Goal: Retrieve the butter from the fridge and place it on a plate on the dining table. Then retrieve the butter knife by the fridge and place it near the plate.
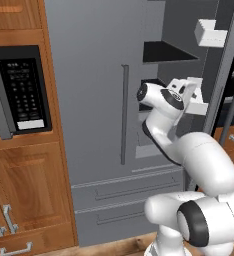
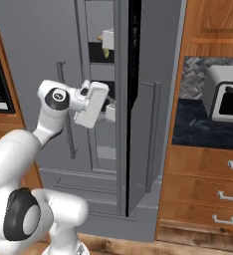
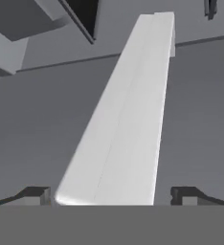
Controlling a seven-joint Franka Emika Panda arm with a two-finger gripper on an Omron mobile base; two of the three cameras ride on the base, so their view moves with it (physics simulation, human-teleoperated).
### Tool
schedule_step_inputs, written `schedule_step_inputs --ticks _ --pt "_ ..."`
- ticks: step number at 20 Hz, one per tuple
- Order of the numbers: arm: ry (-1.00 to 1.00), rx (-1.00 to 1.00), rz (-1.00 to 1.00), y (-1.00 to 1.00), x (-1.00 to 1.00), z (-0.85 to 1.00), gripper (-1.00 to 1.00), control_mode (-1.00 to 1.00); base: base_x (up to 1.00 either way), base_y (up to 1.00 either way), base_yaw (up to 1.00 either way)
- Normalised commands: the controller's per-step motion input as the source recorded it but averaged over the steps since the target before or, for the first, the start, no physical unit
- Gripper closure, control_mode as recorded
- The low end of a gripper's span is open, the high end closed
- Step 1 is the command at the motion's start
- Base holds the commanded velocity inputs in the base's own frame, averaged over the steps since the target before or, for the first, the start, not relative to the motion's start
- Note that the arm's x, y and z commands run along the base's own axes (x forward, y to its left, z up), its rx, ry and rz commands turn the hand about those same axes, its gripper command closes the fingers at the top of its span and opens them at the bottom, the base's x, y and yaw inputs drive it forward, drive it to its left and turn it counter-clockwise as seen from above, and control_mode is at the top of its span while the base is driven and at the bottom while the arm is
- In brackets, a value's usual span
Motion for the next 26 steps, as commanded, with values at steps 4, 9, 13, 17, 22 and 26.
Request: schedule_step_inputs --ticks 4,9,13,17,22,26 --pt "0.00 0.00 0.00 -0.59 0.12 -0.12 -1.00 -1.00 0.00 0.00 0.00" --pt "0.00 0.00 -0.01 -0.90 0.00 -0.14 -1.00 -1.00 0.00 0.00 0.00" --pt "0.00 0.00 -0.05 -1.00 -0.18 -0.07 -1.00 -1.00 0.00 0.00 0.00" --pt "0.00 0.00 -0.06 -1.00 -0.29 0.00 -1.00 -1.00 0.00 0.00 0.00" --pt "0.00 0.01 -0.05 -0.38 -0.15 0.00 -1.00 -1.00 0.00 0.00 0.00" --pt "0.00 0.05 0.00 0.55 -0.09 0.00 -1.00 -1.00 0.00 0.00 0.00"
